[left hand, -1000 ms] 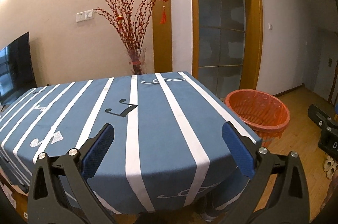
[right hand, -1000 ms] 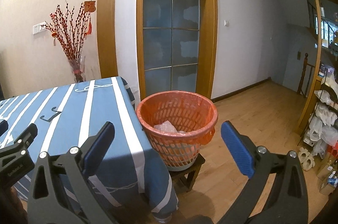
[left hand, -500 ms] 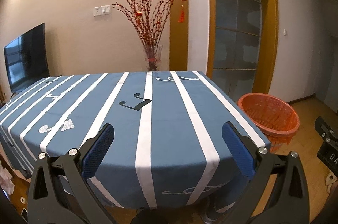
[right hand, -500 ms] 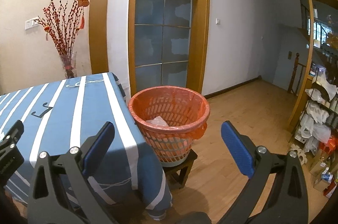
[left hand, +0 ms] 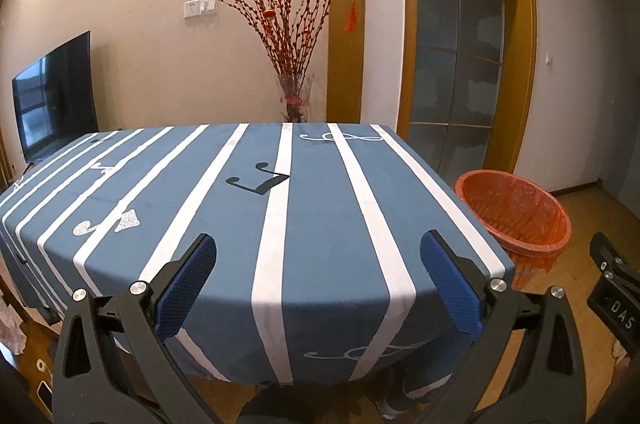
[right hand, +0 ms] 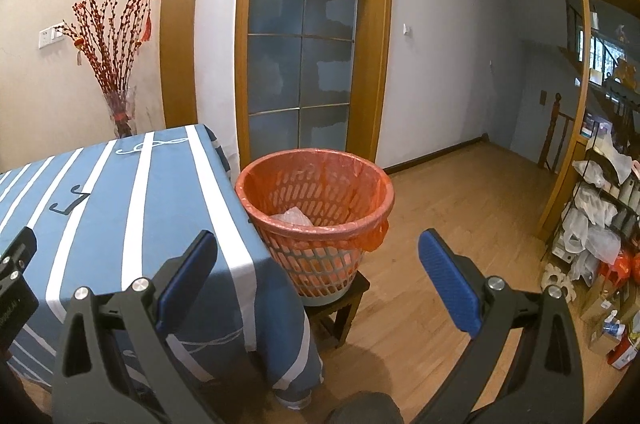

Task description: Collect trash

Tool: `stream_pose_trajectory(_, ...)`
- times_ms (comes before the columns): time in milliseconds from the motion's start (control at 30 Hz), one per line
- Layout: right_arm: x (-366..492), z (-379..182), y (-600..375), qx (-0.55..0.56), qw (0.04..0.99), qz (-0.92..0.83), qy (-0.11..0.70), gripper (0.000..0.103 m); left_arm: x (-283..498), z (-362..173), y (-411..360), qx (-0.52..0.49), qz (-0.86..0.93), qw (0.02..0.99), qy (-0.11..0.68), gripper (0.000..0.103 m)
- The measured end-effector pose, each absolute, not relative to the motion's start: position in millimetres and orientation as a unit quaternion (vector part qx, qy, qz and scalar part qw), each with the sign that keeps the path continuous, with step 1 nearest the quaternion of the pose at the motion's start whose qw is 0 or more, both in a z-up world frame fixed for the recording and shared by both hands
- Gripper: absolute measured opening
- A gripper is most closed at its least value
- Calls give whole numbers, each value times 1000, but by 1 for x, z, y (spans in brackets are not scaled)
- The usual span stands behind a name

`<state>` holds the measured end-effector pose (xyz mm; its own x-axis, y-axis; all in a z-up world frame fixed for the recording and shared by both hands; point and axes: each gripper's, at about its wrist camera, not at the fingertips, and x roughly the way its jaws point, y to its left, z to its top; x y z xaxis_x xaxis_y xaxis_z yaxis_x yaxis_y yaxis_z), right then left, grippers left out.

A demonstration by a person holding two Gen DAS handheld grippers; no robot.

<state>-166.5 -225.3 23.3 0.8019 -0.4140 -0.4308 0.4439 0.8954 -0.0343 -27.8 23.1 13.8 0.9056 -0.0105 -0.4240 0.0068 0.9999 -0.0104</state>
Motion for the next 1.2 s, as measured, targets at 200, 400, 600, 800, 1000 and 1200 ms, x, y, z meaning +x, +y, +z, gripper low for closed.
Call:
stream_pose_trajectory(200, -164, 17, -226, 38, 947, -222, 229, 98, -26, 11, 21, -6, -7, 974, 226, 100)
stream_pose_trajectory(400, -164, 15, -227, 42, 946, -222, 232, 98, -25, 10, 20, -8, -5, 973, 231, 100)
stream_pose_trajectory(600, -164, 15, -228, 43, 946, -222, 232, 98, -27, 14, 20, -8, 0, 975, 220, 100)
stream_pose_trajectory(800, -165, 16, -229, 41, 947, -222, 229, 98, -28, 16, 20, -12, 7, 977, 214, 100)
stream_pose_trajectory(1000, -164, 17, -227, 40, 947, -220, 231, 98, -28, 16, 20, -16, 8, 976, 216, 100)
stream_pose_trajectory(1200, -163, 17, -225, 39, 947, -220, 232, 98, -26, 16, 22, -18, 8, 976, 218, 100)
